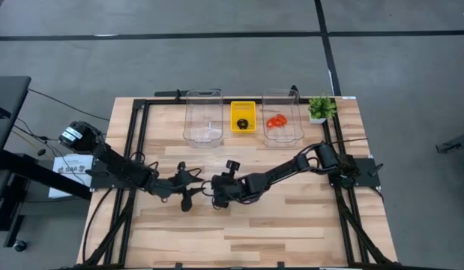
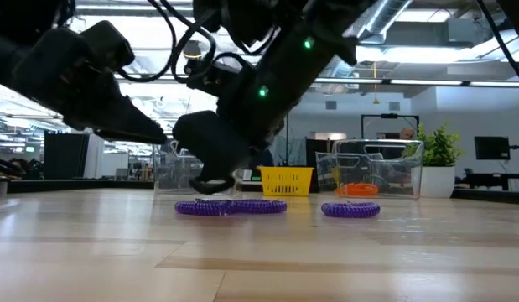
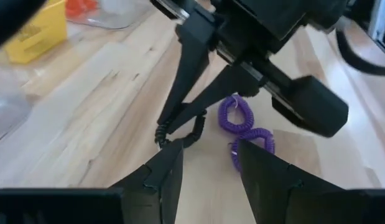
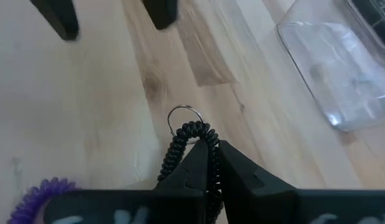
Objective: Sort spring keychains
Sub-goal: Put the black spring keychain into the yellow bin
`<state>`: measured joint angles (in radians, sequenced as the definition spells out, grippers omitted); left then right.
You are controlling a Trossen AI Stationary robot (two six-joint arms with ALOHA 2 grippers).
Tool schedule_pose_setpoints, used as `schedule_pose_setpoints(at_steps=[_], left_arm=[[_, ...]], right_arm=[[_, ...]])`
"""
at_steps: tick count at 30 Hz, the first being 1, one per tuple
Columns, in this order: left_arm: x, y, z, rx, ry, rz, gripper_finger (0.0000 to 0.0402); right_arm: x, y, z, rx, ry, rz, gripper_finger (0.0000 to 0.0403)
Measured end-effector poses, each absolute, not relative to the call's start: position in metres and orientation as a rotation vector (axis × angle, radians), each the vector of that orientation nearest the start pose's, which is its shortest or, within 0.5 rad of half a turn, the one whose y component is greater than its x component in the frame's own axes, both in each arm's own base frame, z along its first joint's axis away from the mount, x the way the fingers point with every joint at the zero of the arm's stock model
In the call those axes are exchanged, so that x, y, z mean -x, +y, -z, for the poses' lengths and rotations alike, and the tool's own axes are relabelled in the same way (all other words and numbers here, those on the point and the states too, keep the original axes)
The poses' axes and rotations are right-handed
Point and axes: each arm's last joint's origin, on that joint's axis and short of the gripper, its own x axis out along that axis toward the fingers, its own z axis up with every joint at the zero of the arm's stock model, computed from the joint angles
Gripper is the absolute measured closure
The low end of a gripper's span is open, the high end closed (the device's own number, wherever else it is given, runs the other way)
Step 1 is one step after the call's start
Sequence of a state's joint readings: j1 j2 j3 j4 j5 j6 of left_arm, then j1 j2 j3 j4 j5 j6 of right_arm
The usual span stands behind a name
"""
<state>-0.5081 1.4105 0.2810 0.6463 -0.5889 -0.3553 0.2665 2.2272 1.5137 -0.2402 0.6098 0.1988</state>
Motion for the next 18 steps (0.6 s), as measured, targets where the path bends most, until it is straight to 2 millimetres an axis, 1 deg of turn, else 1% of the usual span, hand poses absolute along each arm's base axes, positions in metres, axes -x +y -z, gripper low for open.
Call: schedule_pose_setpoints(at_steps=[5,10,14,16,18], left_arm=[[-0.206,-0.081,-0.127,0.051,0.407,-0.057,0.0252],[-0.213,-0.069,-0.129,0.022,0.403,-0.014,0.0252],[-0.216,-0.058,-0.129,-0.007,0.4,-0.024,0.0252],[-0.218,-0.053,-0.13,-0.015,0.393,-0.029,0.0252],[-0.22,-0.047,-0.131,-0.022,0.388,-0.025,0.0252]], right_arm=[[-0.449,0.105,-0.138,0.309,0.895,0.407,0.0394],[-0.444,0.102,-0.147,0.396,0.984,0.458,0.0393],[-0.438,0.09,-0.151,0.448,1.036,0.527,0.0394],[-0.433,0.083,-0.157,0.469,1.054,0.565,0.0395],[-0.429,0.077,-0.163,0.469,1.037,0.59,0.0395]])
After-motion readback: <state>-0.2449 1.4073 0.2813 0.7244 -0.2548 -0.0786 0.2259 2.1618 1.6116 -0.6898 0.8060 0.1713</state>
